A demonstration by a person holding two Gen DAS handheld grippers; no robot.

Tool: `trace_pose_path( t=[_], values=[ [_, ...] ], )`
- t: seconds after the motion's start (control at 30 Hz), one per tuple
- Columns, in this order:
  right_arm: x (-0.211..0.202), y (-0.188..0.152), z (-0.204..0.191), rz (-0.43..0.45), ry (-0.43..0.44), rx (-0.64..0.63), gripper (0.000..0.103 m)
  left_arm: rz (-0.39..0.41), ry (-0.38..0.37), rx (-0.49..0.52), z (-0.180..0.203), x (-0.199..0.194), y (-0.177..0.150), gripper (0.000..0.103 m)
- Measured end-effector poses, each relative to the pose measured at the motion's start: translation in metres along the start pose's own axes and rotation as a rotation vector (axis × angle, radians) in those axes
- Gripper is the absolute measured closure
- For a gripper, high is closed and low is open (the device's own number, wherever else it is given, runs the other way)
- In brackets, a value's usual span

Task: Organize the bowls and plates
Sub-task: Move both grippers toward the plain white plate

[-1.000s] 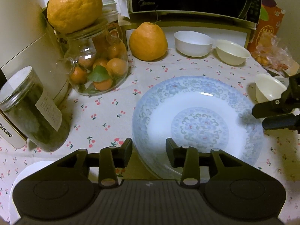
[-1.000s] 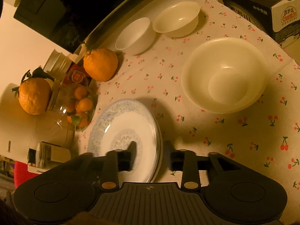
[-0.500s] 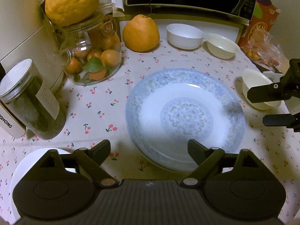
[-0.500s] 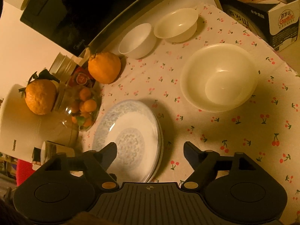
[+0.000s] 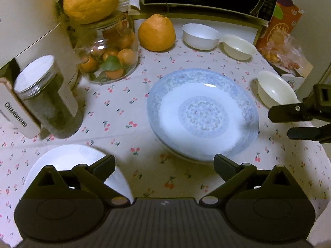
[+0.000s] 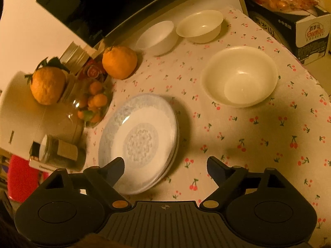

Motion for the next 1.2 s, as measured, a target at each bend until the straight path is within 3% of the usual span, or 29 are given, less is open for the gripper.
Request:
trace_pose_path(
  t=[0.97, 1.2],
  values=[
    [0.021, -0.062, -0.083, -0.08, 0.057, -0.169, 0.013, 0.008, 0.085, -0.09, -0.105, -0.04, -0.044, 0.001],
    [0.042, -0.09, -0.102, -0.06, 0.144, -0.234, 0.013, 0.06, 0.066, -0.122, -0.141, -0.045, -0.059, 0.001]
  ],
)
Point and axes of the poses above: each gripper's, at about its wrist camera, not at the fingertips, and x roughly the way its jaws point, z to its right, y to its top, the point moved 2 cm from there along x, roughly the way its jaws point, and after that the axes turned 2 degrees about -y, right-handed, at the moved point
